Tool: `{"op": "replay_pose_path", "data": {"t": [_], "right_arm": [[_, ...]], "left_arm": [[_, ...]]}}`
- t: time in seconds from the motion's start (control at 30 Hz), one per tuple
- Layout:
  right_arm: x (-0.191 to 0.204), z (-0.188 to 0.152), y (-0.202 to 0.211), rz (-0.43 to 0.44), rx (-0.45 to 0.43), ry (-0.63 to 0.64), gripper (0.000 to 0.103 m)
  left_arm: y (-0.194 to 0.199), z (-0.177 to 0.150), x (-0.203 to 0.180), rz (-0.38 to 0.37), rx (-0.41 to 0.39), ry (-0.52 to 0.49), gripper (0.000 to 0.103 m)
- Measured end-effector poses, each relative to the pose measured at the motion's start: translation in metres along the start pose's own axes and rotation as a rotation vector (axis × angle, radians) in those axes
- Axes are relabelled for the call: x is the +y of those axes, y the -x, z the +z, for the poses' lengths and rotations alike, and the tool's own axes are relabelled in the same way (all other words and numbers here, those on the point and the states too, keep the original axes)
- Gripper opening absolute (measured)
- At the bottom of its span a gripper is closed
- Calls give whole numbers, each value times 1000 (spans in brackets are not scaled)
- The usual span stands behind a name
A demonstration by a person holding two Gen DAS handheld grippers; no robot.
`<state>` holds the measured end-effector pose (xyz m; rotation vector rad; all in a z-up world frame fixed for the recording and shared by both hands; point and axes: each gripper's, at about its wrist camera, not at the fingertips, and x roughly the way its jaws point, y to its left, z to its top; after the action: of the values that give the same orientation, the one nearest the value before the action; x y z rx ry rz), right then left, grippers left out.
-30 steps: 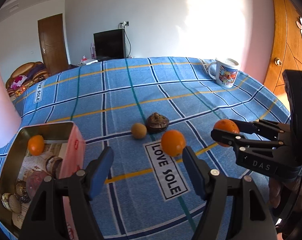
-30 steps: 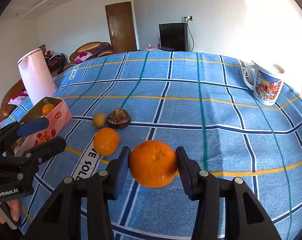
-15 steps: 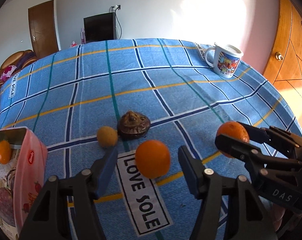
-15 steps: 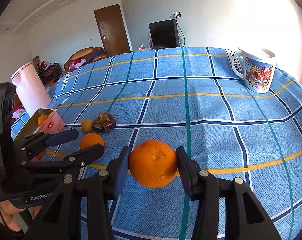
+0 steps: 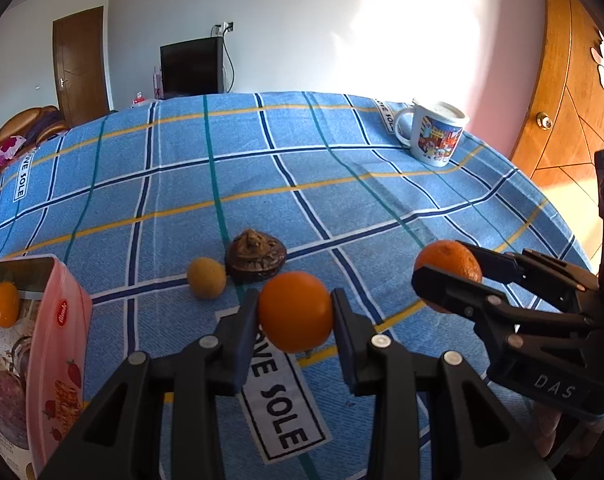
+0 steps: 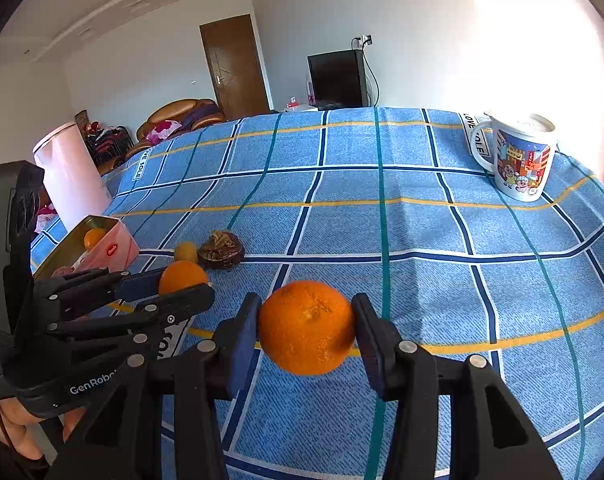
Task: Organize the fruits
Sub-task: 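Lift both oranges and carry them toward the pink tin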
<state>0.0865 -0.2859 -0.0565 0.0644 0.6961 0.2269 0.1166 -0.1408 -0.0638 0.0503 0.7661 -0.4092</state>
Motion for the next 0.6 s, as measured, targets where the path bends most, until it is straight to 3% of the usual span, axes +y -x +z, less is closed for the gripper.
{"op": "replay_pose_path", "data": {"t": [0.6], "right_arm": [[8, -2, 22, 8, -116, 42, 48]], "left_arm": [[23, -1, -5, 50, -125, -35, 37]]}}
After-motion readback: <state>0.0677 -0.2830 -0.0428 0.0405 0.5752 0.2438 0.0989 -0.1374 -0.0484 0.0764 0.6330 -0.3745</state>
